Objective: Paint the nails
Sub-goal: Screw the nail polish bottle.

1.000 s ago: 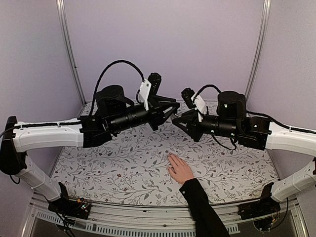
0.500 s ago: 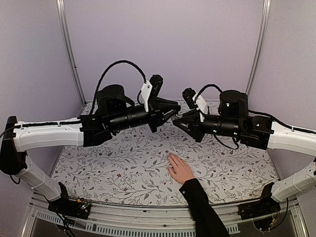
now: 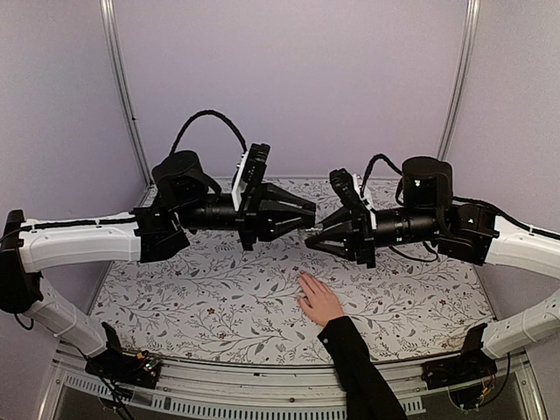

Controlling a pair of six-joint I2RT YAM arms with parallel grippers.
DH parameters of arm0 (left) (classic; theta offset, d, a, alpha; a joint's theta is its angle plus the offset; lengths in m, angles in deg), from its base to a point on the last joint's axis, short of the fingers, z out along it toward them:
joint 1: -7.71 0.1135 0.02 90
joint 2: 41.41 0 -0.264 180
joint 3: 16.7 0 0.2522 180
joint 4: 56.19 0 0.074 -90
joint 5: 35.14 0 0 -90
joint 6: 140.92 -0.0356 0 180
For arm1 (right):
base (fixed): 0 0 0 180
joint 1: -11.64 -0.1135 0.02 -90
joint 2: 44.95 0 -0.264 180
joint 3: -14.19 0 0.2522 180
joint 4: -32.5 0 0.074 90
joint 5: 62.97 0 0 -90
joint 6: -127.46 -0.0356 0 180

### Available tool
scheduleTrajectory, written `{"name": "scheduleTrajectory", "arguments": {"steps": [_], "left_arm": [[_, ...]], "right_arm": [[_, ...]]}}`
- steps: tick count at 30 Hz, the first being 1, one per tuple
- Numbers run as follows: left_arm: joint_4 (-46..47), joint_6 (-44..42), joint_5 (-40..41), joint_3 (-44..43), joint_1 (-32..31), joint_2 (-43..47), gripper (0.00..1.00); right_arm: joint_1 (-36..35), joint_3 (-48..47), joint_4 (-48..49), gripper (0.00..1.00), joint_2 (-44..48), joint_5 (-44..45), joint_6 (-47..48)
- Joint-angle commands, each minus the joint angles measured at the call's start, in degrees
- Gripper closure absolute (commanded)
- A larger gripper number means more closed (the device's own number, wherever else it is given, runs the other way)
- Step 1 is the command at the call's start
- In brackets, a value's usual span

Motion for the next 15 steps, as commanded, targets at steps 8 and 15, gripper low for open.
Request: {"name": "scheduleTrajectory", "arguments": {"steps": [8, 15], "left_arm": [[-6.5, -1.5, -22.3, -0.8, 2.1, -6.4, 0.99], [-6.6, -1.7, -26.4, -1.8, 2.1, -8.8, 0.97]], "right_arm": [[-0.7, -7.2, 2.6, 1.00, 2.6, -28.7, 6.2], [-0.7, -8.9, 1.7, 1.00, 1.1, -32.7, 6.3]]}}
